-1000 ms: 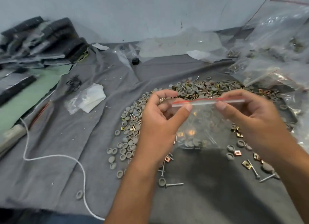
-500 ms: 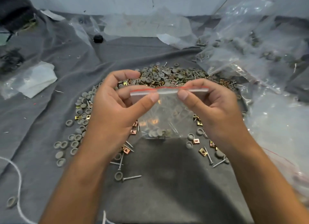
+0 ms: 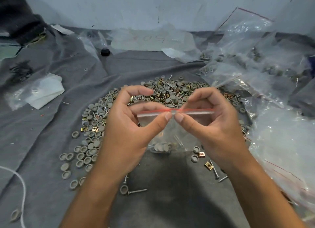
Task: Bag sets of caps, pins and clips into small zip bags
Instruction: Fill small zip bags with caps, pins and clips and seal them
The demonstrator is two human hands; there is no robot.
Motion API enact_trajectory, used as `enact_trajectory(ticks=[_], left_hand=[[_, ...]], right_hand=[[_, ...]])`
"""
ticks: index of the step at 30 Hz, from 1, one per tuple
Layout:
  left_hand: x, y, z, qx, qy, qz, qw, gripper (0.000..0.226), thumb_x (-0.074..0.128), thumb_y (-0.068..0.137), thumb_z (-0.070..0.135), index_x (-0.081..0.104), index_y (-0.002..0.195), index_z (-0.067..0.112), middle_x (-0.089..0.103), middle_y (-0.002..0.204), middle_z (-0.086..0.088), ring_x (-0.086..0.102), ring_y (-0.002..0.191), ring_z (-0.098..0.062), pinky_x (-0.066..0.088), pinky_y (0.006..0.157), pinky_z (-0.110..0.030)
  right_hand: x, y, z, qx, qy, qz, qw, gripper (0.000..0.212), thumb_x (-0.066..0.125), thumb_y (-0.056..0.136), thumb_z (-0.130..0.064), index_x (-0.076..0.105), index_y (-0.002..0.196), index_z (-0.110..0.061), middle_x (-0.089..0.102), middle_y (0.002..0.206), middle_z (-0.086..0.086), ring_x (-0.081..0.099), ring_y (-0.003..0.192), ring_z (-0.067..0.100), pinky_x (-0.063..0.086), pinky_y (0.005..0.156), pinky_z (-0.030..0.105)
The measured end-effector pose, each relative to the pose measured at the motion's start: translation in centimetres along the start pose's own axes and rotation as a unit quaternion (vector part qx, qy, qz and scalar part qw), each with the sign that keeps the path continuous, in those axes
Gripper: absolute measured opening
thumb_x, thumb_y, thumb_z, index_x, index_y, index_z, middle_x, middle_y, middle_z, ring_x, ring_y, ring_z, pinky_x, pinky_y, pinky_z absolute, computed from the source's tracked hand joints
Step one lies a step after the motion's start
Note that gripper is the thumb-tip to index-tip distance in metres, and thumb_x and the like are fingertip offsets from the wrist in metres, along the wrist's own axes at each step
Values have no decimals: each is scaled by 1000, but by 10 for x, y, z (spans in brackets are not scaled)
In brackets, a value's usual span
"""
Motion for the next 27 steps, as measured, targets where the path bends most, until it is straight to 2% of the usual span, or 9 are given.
enact_trajectory(ticks=[8, 12, 15, 18, 21, 22, 24, 25, 27], left_hand=[[-6, 1, -1, -10, 7, -1, 1000, 42, 87, 72, 28, 56, 100, 28, 78, 92, -7, 76, 86, -26, 59, 71, -29], [-8, 3, 2, -40, -18, -42, 998, 37, 75, 81, 16, 65, 115, 26, 78, 96, -7, 75, 92, -19, 57, 74, -19], [-12, 2, 6, -56, 17, -89, 994, 43, 68, 83, 16, 63, 125, 25, 78, 95, -6, 74, 97, -18, 55, 80, -18], [-16, 1, 8, -62, 37, -122, 990, 42, 64, 86, 16, 62, 127, 24, 78, 95, -6, 72, 102, -13, 53, 84, -16], [-20, 0, 7, -65, 61, -145, 985, 38, 64, 90, 25, 67, 127, 28, 77, 103, -4, 71, 106, -16, 53, 91, -36], [-21, 0, 7, -66, 64, -149, 985, 40, 64, 88, 29, 65, 128, 33, 77, 105, -4, 70, 107, -16, 52, 92, -38], [-20, 1, 6, -63, 48, -148, 986, 39, 64, 89, 27, 65, 127, 36, 76, 106, -5, 70, 108, -16, 55, 89, -32], [-19, 2, 4, -59, 39, -138, 988, 37, 65, 91, 23, 66, 125, 36, 76, 106, -6, 71, 107, -17, 57, 85, -26], [-17, 4, 1, -45, 36, -104, 993, 34, 64, 89, 19, 69, 119, 35, 77, 104, -6, 73, 102, -18, 56, 79, -20]], right_hand=[[-1, 0, -5, 31, 1, -14, 999, 36, 88, 74, -36, 69, 105, -34, 79, 92, 0, 76, 88, 16, 57, 75, 21], [-8, 3, -7, 49, 48, 7, 998, 37, 89, 68, -24, 74, 99, -36, 78, 82, 1, 75, 75, 8, 56, 67, 16], [-15, 3, -13, 78, 57, -43, 994, 40, 85, 70, -25, 75, 107, -36, 78, 84, 2, 71, 73, 9, 52, 65, 14], [-24, 2, -13, 109, 21, -84, 990, 42, 83, 79, -34, 72, 119, -35, 78, 89, 1, 62, 73, 23, 46, 64, 24], [-30, 0, -14, 122, 1, -104, 987, 39, 76, 87, -39, 69, 126, -35, 79, 93, 0, 58, 66, 40, 37, 62, 36], [-30, 0, -14, 125, -1, -110, 986, 38, 74, 89, -38, 68, 127, -35, 79, 95, 1, 62, 72, 41, 38, 67, 33], [-30, 1, -17, 128, -15, -118, 985, 37, 70, 90, -32, 67, 127, -34, 79, 101, 1, 73, 91, 27, 50, 81, 25], [-30, 1, -19, 128, -37, -122, 984, 36, 69, 90, -31, 67, 126, -35, 79, 104, -1, 73, 95, 29, 52, 85, 29], [-28, 3, -25, 111, -114, -127, 979, 37, 71, 87, -34, 66, 123, -42, 78, 104, -8, 72, 96, 34, 56, 81, 45]])
Point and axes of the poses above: each hand's wrist, its own y-axis towards the middle knuckle, its own x-axis out of the palm, z = x × y, the point moved 3 cm from there along y, towards the middle knuckle
